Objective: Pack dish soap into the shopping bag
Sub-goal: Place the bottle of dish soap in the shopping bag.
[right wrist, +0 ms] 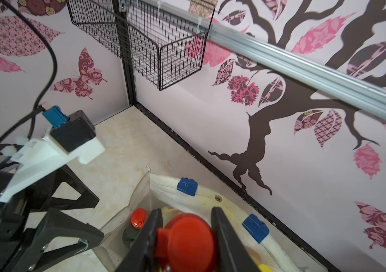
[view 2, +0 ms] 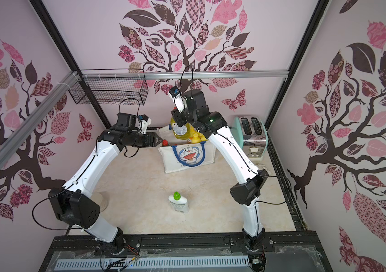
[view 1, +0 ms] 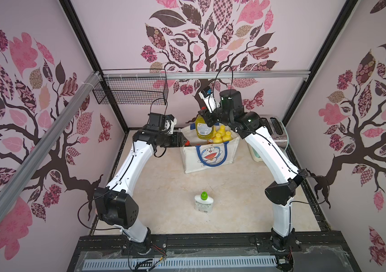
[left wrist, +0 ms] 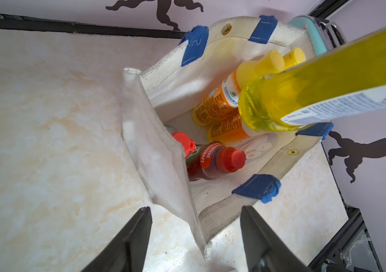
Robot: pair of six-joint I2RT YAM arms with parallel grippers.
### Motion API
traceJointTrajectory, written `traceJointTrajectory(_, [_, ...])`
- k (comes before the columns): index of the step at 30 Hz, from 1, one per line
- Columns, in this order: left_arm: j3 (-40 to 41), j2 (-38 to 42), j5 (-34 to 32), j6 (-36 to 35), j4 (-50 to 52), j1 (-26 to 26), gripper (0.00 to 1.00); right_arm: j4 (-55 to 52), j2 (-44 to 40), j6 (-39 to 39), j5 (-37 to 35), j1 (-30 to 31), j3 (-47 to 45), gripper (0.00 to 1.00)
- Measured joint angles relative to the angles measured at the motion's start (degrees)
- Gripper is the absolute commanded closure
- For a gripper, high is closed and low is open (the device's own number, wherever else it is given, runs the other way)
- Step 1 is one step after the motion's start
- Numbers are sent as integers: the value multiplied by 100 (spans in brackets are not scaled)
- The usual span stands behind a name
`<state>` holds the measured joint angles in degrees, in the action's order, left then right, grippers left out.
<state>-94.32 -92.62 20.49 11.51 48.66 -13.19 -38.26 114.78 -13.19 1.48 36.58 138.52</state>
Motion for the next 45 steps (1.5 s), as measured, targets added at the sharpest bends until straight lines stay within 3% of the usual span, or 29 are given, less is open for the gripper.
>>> traceJointTrajectory(6, [44, 0, -81, 0, 7, 0, 36, 175, 9, -20, 142, 9, -568, 100])
traceJointTrajectory(26, [221, -35, -28, 4, -13, -118, 58, 1469, -721, 293, 319, -70, -2914, 100])
traceJointTrajectory(37, [221, -66, 15, 15, -39, -184, 76, 2118, -997, 531, 372, -94, -3832, 100])
traceJointTrajectory(45, [221, -66, 22, 26, -59, -210, 90, 2203, -994, 621, 372, -107, -3952, 100])
